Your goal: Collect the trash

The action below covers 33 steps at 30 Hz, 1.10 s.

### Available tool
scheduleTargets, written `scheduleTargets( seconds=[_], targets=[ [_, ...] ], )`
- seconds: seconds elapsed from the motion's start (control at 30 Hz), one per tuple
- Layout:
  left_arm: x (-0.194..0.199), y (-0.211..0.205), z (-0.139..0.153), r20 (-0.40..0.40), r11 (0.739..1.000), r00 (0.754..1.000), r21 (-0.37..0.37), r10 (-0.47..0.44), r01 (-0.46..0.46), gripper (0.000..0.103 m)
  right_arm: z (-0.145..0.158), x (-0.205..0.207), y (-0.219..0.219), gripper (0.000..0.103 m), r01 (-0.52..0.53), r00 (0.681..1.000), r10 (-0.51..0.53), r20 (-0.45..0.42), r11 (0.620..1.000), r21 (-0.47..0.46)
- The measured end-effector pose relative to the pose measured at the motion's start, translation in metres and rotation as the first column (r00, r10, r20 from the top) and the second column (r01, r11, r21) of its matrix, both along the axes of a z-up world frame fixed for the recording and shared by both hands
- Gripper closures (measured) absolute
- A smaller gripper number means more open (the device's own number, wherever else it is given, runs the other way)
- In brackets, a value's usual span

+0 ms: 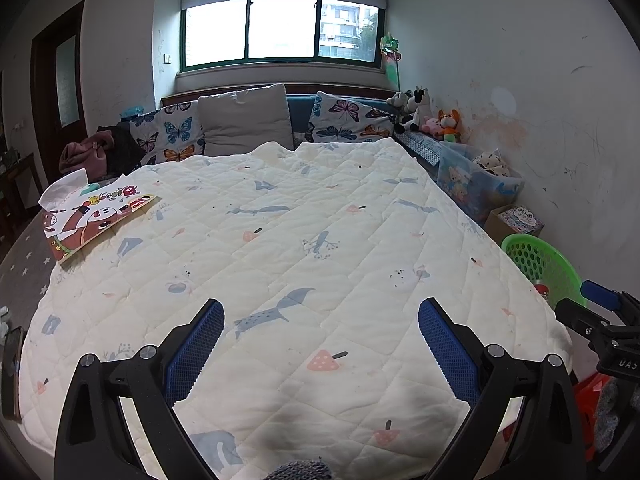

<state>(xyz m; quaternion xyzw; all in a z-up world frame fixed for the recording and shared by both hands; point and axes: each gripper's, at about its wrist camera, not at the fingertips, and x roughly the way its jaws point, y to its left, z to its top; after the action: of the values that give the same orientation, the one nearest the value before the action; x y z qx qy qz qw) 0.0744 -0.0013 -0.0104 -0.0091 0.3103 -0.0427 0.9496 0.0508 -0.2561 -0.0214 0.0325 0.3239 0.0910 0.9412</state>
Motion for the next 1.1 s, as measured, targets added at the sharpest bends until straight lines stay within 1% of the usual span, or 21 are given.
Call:
scheduleTargets(
  seconds=[1.1],
  targets=[
    [-0.0034,0.0038,-0.0063,-0.001,1.000,1.000,-0.005,0.020,-0.020,0.008,-0.0009,0.0009,0.0018,0.004,-0.011,1.000,0.011,-0.004,1.000,0.002]
  ],
)
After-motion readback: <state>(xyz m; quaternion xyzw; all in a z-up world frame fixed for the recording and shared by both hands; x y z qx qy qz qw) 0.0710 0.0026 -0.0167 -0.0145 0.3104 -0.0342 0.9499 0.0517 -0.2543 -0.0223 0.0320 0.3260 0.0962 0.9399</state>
